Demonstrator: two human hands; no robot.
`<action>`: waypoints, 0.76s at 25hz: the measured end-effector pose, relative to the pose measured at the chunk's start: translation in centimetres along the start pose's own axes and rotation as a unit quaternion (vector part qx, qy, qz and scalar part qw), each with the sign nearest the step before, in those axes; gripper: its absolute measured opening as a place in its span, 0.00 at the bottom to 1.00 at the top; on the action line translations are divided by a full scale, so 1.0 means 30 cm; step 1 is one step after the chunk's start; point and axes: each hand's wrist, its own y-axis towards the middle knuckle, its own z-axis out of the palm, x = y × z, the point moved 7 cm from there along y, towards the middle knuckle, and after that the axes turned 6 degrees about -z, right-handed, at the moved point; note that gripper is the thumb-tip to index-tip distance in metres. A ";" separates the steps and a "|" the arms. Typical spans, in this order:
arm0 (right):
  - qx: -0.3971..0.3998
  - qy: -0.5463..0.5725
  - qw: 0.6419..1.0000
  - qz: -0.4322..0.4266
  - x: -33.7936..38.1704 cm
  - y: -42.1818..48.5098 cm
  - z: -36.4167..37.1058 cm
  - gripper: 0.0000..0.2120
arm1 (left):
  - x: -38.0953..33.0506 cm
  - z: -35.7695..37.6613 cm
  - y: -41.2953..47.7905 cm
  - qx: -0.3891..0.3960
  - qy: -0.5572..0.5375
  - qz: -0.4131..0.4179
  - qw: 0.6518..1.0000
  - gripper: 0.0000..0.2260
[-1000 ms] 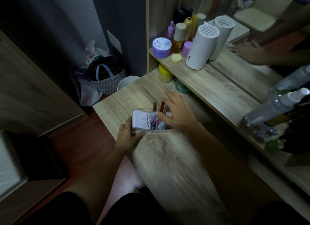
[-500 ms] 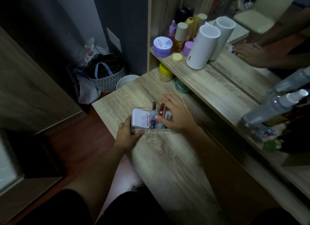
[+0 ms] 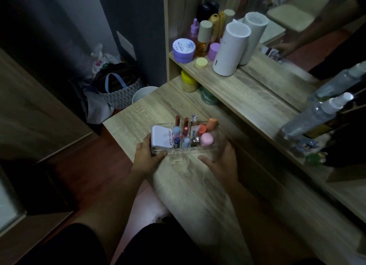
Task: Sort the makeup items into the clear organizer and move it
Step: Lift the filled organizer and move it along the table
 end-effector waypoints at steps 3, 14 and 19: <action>0.038 -0.007 0.999 -0.012 -0.018 0.034 0.017 0.31 | 0.000 -0.007 0.010 0.007 0.006 0.008 1.000 0.39; 0.035 0.044 0.998 0.021 -0.057 0.097 0.051 0.25 | -0.047 -0.025 0.033 0.017 0.002 0.050 0.999 0.38; 0.015 0.021 0.999 0.029 -0.083 0.054 0.024 0.29 | -0.065 -0.021 0.025 0.040 0.023 0.078 0.996 0.37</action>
